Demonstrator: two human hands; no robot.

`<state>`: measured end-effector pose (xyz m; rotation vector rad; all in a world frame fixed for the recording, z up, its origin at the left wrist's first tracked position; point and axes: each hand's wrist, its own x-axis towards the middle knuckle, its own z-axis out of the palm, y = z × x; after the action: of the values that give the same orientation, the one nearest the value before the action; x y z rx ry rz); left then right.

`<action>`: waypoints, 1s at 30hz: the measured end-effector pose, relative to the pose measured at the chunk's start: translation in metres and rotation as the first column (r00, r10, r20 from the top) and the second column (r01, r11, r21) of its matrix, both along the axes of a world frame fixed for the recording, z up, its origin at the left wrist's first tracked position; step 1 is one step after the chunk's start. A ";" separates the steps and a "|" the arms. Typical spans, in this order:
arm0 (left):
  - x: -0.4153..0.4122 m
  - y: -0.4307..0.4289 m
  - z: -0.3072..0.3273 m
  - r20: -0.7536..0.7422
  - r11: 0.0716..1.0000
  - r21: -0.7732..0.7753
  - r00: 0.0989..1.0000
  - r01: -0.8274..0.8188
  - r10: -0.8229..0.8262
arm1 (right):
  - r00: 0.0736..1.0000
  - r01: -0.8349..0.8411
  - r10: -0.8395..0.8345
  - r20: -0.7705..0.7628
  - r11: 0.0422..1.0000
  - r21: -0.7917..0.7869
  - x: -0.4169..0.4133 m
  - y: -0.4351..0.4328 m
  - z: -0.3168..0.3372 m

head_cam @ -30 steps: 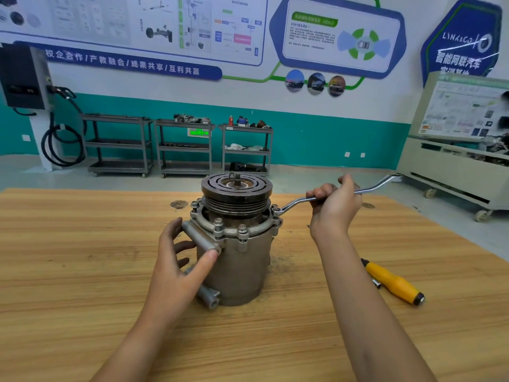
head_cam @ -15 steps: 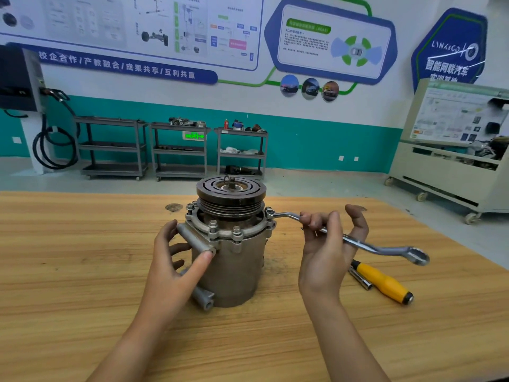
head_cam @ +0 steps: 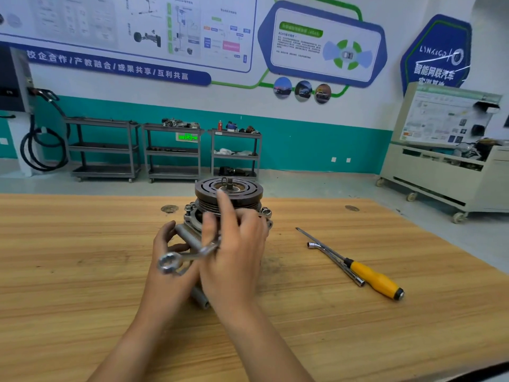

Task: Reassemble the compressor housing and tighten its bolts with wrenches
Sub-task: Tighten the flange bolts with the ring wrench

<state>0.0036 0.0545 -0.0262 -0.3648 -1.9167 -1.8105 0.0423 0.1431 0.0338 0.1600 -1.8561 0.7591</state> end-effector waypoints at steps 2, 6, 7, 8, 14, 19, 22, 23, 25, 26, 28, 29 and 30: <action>-0.002 0.000 -0.001 -0.011 1.000 -0.008 1.000 0.011 -0.011 | 0.991 0.122 -0.125 0.038 0.989 0.080 -0.002 -0.006 0.008; -0.001 0.000 -0.001 -0.031 1.000 0.008 0.999 0.030 -0.030 | 0.990 0.066 -0.072 0.119 0.996 0.051 -0.004 -0.008 0.023; -0.001 0.000 -0.001 -0.026 1.000 0.009 0.999 0.024 -0.023 | 0.991 0.019 -0.023 0.134 0.999 0.026 -0.003 -0.008 0.026; -0.001 0.000 -0.002 -0.019 1.000 0.009 1.000 0.017 -0.017 | 0.991 -0.038 0.039 0.125 0.999 -0.011 -0.003 -0.006 0.029; 0.003 0.000 0.000 -0.003 1.000 -0.012 1.000 -0.013 0.013 | 0.872 -0.487 0.445 -0.205 0.742 -0.460 0.003 0.030 0.062; -0.001 0.002 -0.004 -0.034 0.997 -0.057 0.998 -0.058 0.056 | 0.747 -0.660 0.390 -0.539 0.337 -0.671 -0.006 0.079 0.101; -0.003 0.003 -0.007 -0.082 0.987 -0.123 0.993 -0.099 0.090 | 0.707 -0.619 0.441 -0.552 0.008 -0.786 -0.026 0.111 0.110; -0.004 0.003 -0.008 -0.097 0.983 -0.145 0.990 -0.117 0.103 | 0.703 -0.577 0.466 -0.537 -0.065 -0.814 -0.033 0.120 0.110; -0.006 0.004 -0.011 -0.116 0.980 -0.147 0.986 -0.133 0.116 | 0.686 -0.492 0.521 -0.508 -0.183 -0.851 -0.046 0.133 0.105; -0.008 0.004 -0.011 -0.115 0.984 -0.128 0.987 -0.124 0.110 | 0.678 -0.452 0.542 -0.496 -0.225 -0.863 -0.052 0.137 0.101; -0.010 0.004 -0.010 -0.103 0.994 -0.071 0.991 -0.087 0.080 | 0.669 -0.389 0.567 -0.480 -0.283 -0.877 -0.061 0.141 0.093; -0.011 0.004 -0.010 -0.102 0.997 -0.043 0.993 -0.069 0.064 | 0.663 -0.367 0.577 -0.477 -0.304 -0.879 -0.065 0.141 0.089; -0.011 0.004 -0.009 -0.106 0.998 -0.021 0.993 -0.056 0.053 | 0.652 -0.351 0.588 -0.479 -0.326 -0.878 -0.068 0.140 0.086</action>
<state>-0.0076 0.0582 -0.0357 -0.4039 -1.8596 -1.7009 -0.0256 0.2831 0.1202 -0.1340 -0.6884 2.7330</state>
